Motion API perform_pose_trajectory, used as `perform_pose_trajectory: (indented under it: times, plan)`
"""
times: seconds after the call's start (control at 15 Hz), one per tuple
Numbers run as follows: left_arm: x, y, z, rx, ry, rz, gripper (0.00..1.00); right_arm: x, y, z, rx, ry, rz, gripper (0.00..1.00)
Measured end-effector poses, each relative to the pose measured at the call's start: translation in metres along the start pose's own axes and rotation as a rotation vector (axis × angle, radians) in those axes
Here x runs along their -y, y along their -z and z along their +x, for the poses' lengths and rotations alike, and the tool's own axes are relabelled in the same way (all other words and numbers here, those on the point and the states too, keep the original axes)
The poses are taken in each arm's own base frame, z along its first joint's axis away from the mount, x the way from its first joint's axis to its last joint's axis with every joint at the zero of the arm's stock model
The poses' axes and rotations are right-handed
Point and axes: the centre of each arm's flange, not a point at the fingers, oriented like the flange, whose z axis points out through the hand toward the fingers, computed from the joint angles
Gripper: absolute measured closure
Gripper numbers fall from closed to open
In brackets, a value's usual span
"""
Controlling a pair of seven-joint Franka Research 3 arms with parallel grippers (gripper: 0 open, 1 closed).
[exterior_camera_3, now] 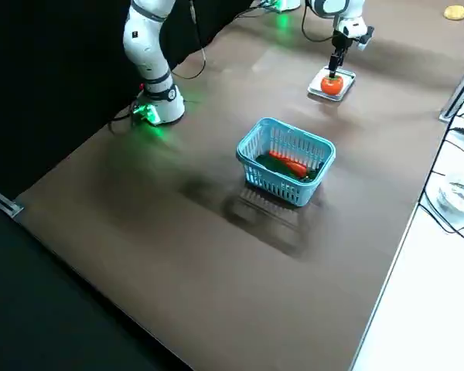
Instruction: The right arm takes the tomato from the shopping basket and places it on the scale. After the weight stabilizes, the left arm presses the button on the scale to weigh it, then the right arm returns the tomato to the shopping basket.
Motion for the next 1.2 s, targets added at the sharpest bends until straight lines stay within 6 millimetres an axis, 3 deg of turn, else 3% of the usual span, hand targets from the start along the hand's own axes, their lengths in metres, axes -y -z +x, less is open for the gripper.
perform_pose_trajectory:
  times: [0.07,0.2,0.4,0.6,0.87,0.93,1.07,1.2]
  plan:
    - [0.0,0.0,0.0,0.0,0.0,0.0,0.0,0.0,0.002,0.001,-0.004,0.001,0.003,0.0]
    - [0.0,0.0,0.0,0.0,0.0,0.0,0.0,-0.004,0.029,0.007,-0.041,0.011,0.025,0.0]
    - [-0.001,0.0,0.0,0.0,0.001,0.0,0.0,-0.038,0.076,0.03,-0.1,0.015,0.056,0.0]
    - [-0.004,-0.003,0.002,0.007,-0.002,0.001,0.06,-0.101,0.122,0.061,-0.164,0.033,0.074,0.0]
    - [-0.017,-0.018,0.012,0.035,-0.024,-0.005,0.46,-0.215,0.171,0.088,-0.178,0.019,0.051,0.0]
    - [-0.026,-0.023,0.016,0.04,-0.038,-0.002,0.54,-0.243,0.181,0.089,-0.162,0.023,0.041,0.0]
    - [-0.047,-0.032,0.024,0.039,-0.066,0.006,0.58,-0.293,0.201,0.089,-0.145,0.04,0.027,0.0]
    - [-0.067,-0.041,0.03,0.042,-0.096,0.013,0.78,-0.334,0.218,0.084,-0.13,0.066,0.018,0.0]
